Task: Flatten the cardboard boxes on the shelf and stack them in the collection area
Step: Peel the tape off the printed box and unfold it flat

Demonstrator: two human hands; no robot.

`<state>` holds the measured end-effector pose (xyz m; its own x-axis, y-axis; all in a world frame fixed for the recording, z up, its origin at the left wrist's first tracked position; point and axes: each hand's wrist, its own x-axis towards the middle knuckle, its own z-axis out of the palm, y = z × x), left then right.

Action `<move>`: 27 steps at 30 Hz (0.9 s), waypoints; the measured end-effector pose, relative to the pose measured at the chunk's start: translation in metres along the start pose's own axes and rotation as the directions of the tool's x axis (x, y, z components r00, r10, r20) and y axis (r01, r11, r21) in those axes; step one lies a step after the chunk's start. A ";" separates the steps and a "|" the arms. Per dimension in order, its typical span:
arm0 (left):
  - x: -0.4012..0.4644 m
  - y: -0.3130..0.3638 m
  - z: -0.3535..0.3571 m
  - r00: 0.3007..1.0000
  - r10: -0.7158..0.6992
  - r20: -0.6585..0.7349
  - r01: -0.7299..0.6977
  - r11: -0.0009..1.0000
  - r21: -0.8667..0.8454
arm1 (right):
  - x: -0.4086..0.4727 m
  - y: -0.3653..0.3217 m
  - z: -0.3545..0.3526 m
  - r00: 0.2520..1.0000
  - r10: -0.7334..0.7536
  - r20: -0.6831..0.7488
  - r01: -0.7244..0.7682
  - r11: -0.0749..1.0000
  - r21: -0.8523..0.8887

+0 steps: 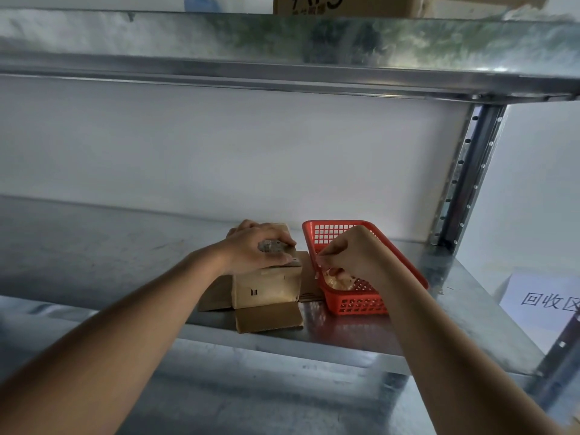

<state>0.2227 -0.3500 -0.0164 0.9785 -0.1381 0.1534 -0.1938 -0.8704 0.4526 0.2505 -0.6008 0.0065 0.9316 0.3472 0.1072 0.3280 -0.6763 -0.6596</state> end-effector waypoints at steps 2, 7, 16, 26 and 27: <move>0.000 0.000 0.000 1.000 0.003 0.003 -0.003 1.000 -0.001 | 0.001 0.001 0.002 0.995 -0.056 -0.081 0.054 0.998 -0.017; 0.005 -0.001 -0.003 1.000 0.024 -0.006 -0.025 0.995 -0.098 | 0.004 -0.010 0.015 0.954 -0.267 -0.136 0.262 0.964 -0.051; 0.001 -0.009 -0.010 0.997 -0.061 -0.055 0.061 0.998 0.006 | 0.007 -0.033 0.048 0.873 -0.487 0.020 0.480 0.850 -0.215; -0.010 -0.045 -0.045 0.983 -0.183 -0.010 0.181 0.965 0.187 | 0.006 -0.083 0.096 0.918 -0.397 -0.001 0.355 0.823 -0.443; -0.010 -0.050 -0.048 0.983 -0.184 -0.014 0.184 0.965 0.188 | 0.009 -0.089 0.100 0.928 -0.372 -0.001 0.332 0.828 -0.451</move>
<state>0.2190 -0.2822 0.0012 0.9963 0.0313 0.0795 0.0061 -0.9542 0.2992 0.2137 -0.4726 -0.0079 0.7426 0.5737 0.3456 0.6517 -0.7380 -0.1751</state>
